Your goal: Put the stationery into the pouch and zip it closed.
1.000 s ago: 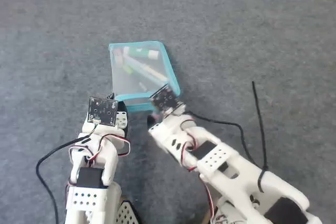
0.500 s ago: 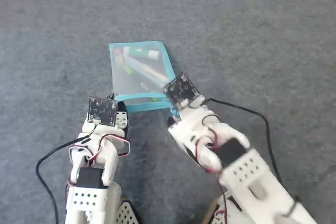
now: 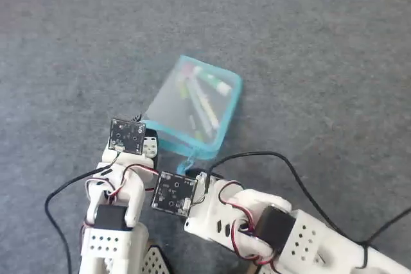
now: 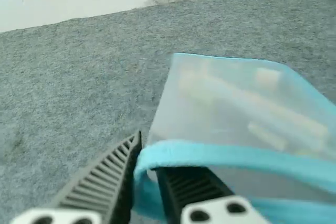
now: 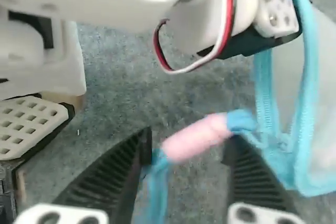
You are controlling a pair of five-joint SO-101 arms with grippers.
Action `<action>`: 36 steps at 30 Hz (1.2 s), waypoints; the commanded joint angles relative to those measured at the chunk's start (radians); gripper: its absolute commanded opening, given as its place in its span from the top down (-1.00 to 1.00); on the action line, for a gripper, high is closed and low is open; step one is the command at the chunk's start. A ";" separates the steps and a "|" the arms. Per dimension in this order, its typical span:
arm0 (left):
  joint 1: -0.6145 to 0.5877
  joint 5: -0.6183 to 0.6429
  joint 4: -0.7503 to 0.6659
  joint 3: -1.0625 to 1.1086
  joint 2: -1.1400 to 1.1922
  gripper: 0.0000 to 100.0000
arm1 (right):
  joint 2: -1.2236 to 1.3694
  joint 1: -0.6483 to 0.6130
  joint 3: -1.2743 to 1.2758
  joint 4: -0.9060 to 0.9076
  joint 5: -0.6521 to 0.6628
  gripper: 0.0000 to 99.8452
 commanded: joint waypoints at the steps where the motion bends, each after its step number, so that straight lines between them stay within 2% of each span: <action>1: 0.000 -0.014 -0.037 -0.035 -0.017 0.98 | -0.035 0.002 -0.021 0.005 0.018 0.09; 8: 0.000 -0.014 -0.035 -0.035 -0.017 0.98 | -0.035 0.030 -0.021 0.010 0.064 0.05; 15: 0.000 -0.017 -0.032 -0.035 -0.017 0.98 | -0.035 0.291 -0.037 0.035 0.152 0.05; 18: 0.000 -0.017 -0.032 -0.033 -0.017 0.98 | -0.033 0.363 -0.021 0.033 0.229 0.06; 23: 0.000 -0.017 -0.032 -0.031 -0.017 0.98 | -0.033 0.369 0.066 -0.062 0.252 0.29; 26: 0.000 -0.018 -0.032 -0.031 -0.017 0.98 | -0.033 0.371 0.075 -0.087 0.215 0.42; 32: 0.000 -0.018 -0.032 -0.031 -0.017 0.98 | -0.031 0.366 0.077 -0.107 0.189 0.28; 36: 0.000 -0.017 -0.034 -0.031 -0.017 0.98 | -0.012 0.361 0.078 -0.110 0.189 0.27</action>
